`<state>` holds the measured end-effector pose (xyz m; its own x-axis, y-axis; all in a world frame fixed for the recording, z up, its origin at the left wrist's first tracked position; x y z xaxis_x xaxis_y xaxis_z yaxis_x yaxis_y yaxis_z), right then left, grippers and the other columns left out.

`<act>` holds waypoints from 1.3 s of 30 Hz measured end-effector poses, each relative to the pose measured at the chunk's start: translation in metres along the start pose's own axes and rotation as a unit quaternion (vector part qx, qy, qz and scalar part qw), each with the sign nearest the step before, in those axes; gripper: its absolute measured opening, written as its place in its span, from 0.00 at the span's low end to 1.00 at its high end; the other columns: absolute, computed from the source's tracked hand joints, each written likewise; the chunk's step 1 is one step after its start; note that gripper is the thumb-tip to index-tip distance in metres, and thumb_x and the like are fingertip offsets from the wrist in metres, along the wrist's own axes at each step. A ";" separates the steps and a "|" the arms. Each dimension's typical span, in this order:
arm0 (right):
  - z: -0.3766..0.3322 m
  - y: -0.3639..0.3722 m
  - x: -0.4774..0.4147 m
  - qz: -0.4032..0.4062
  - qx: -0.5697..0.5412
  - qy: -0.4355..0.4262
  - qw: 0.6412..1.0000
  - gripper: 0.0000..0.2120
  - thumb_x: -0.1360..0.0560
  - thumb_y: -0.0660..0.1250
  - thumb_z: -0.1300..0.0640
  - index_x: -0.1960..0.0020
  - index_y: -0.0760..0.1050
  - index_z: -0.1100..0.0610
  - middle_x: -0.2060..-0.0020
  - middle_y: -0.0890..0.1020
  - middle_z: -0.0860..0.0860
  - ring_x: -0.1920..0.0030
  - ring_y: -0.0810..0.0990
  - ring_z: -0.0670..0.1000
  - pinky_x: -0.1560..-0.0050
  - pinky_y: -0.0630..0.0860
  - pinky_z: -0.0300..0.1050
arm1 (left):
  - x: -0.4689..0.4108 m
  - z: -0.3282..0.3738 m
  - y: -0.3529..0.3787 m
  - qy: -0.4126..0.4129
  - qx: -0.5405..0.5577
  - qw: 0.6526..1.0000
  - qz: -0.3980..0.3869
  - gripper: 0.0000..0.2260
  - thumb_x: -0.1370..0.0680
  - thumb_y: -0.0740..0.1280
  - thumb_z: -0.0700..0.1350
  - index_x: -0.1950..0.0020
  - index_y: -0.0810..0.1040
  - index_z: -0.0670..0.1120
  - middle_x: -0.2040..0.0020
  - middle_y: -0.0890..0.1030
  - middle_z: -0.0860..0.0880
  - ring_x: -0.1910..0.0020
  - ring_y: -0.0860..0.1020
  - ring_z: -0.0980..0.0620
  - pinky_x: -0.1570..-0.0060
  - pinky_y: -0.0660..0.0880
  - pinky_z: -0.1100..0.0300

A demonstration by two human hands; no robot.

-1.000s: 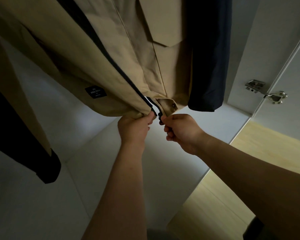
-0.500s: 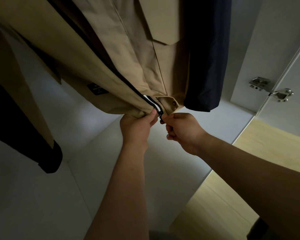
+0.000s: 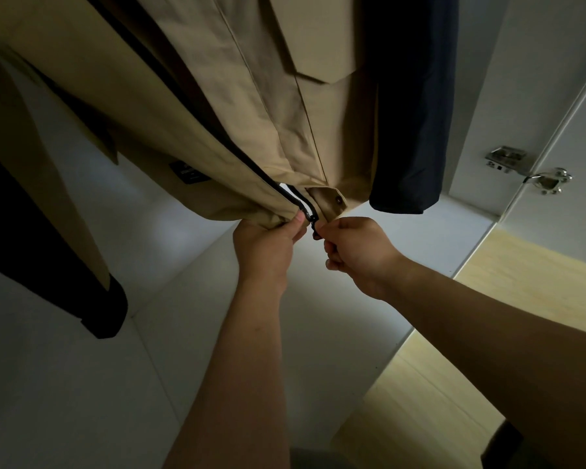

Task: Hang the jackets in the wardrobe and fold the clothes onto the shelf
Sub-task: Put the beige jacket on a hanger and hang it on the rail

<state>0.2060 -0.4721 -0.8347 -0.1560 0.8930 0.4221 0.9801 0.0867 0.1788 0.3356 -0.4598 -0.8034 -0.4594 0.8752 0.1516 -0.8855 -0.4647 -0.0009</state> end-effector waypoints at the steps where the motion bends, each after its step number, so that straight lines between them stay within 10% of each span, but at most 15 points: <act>1: 0.000 0.000 0.000 0.000 0.000 -0.001 1.000 0.11 0.20 0.67 0.56 0.55 0.81 0.62 0.76 0.72 0.48 0.74 0.69 0.48 0.65 0.73 0.42 | 0.000 0.000 0.000 0.006 -0.017 1.000 0.001 0.12 0.28 0.76 0.35 0.56 0.81 0.52 0.54 0.85 0.49 0.54 0.85 0.44 0.50 0.82 0.53; 9: 0.002 0.002 0.001 0.006 -0.009 -0.012 1.000 0.11 0.20 0.67 0.56 0.55 0.81 0.63 0.73 0.73 0.50 0.72 0.70 0.49 0.64 0.73 0.43 | -0.002 0.001 -0.003 0.045 -0.178 0.983 0.006 0.08 0.27 0.77 0.41 0.57 0.79 0.51 0.54 0.83 0.49 0.50 0.83 0.46 0.42 0.79 0.48; 22: 0.002 0.001 -0.002 -0.001 -0.067 0.015 0.998 0.10 0.21 0.68 0.60 0.59 0.79 0.64 0.79 0.71 0.48 0.78 0.67 0.46 0.68 0.72 0.41 | -0.007 -0.001 -0.002 0.123 -0.351 0.928 -0.034 0.09 0.27 0.77 0.43 0.50 0.81 0.43 0.56 0.77 0.53 0.61 0.74 0.59 0.64 0.64 0.73; 31: 0.002 -0.002 -0.004 -0.001 0.025 0.018 1.000 0.11 0.21 0.69 0.57 0.57 0.82 0.63 0.77 0.74 0.47 0.77 0.70 0.46 0.69 0.73 0.39 | -0.009 -0.010 -0.007 0.091 -0.329 0.939 -0.034 0.11 0.25 0.75 0.47 0.52 0.83 0.38 0.57 0.85 0.45 0.56 0.82 0.48 0.53 0.78 0.53; 39: 0.015 0.008 0.000 0.044 -0.197 0.147 0.968 0.05 0.24 0.73 0.61 0.54 0.82 0.64 0.75 0.79 0.51 0.76 0.72 0.46 0.71 0.77 0.39 | -0.010 -0.011 -0.008 0.127 -0.359 0.924 -0.037 0.12 0.26 0.76 0.49 0.54 0.82 0.39 0.58 0.84 0.46 0.57 0.81 0.48 0.57 0.77 0.55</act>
<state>0.2161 -0.4651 -0.8468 -0.1596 0.7198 0.6756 0.8774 -0.2101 0.4312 0.3463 -0.4629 -0.8160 -0.3170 0.9466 -0.0586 -0.6911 -0.2729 -0.6693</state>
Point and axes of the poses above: each hand's wrist, its own x-axis away from the middle knuckle, its own y-axis out of the palm, z = x × y, the point moved 3 cm from there along -x, towards the middle knuckle
